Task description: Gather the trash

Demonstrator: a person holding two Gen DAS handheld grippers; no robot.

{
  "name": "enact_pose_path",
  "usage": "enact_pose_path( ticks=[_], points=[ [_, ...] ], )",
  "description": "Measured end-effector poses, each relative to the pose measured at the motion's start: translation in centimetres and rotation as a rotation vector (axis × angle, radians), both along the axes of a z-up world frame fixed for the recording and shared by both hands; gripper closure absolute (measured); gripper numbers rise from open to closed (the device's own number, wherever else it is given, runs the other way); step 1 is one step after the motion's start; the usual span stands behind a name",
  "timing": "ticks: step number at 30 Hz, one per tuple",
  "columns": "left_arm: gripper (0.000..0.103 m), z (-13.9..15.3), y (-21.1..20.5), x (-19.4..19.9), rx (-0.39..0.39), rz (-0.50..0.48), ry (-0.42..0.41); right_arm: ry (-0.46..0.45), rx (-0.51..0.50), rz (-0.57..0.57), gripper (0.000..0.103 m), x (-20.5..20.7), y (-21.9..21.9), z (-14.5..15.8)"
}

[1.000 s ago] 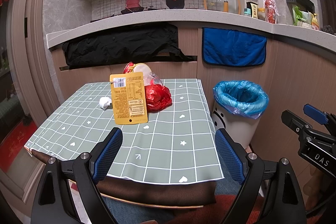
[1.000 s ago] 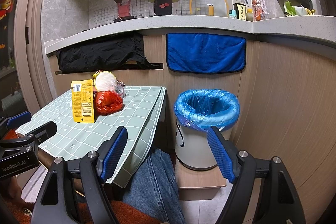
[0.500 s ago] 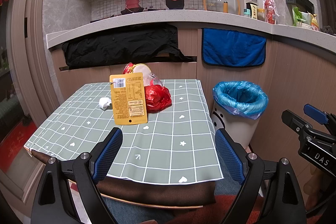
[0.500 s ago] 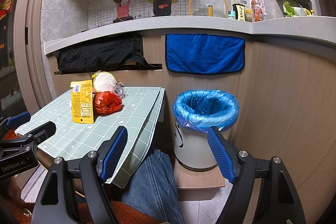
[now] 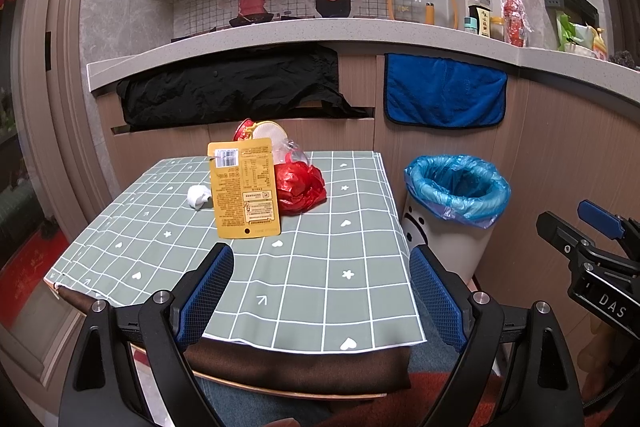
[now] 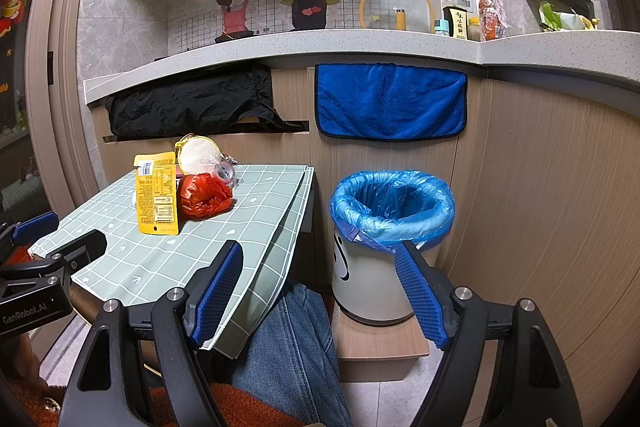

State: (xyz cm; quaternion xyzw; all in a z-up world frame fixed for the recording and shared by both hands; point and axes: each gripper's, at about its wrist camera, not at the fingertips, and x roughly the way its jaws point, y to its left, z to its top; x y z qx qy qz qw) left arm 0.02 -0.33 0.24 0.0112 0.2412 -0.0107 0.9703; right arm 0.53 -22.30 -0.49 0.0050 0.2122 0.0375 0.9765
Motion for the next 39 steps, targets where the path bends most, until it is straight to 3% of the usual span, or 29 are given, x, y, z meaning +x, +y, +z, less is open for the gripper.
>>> enact_pose_path(
  ticks=[10, 19, 22, 28, 34, 39],
  points=[
    [0.014, 2.0, 0.5, 3.4, 0.036, 0.031, -0.015, -0.015, -0.02, 0.036, 0.027, 3.8, 0.8, 1.1],
    [0.015, 2.9, 9.8, 12.0, 0.011, 0.174, 0.012, -0.035, -0.083, 0.158, 0.027, 12.9, 5.9, 3.5],
    [0.019, 2.6, 13.4, 14.7, -0.052, 0.188, 0.048, -0.002, -0.063, 0.199, 0.027, 16.5, 8.2, 3.5],
    [0.024, 1.2, 18.8, 17.1, -0.11, 0.185, 0.047, 0.101, -0.032, 0.364, 0.027, 22.0, 14.4, 1.8],
    [0.03, -1.3, 22.8, 18.2, -0.158, 0.207, 0.117, 0.171, -0.096, 0.516, 0.03, 24.6, 20.9, -1.0],
    [0.03, -2.7, 25.2, 18.4, -0.203, 0.229, 0.138, 0.187, -0.137, 0.579, 0.04, 27.3, 24.6, -2.7]
  ],
)
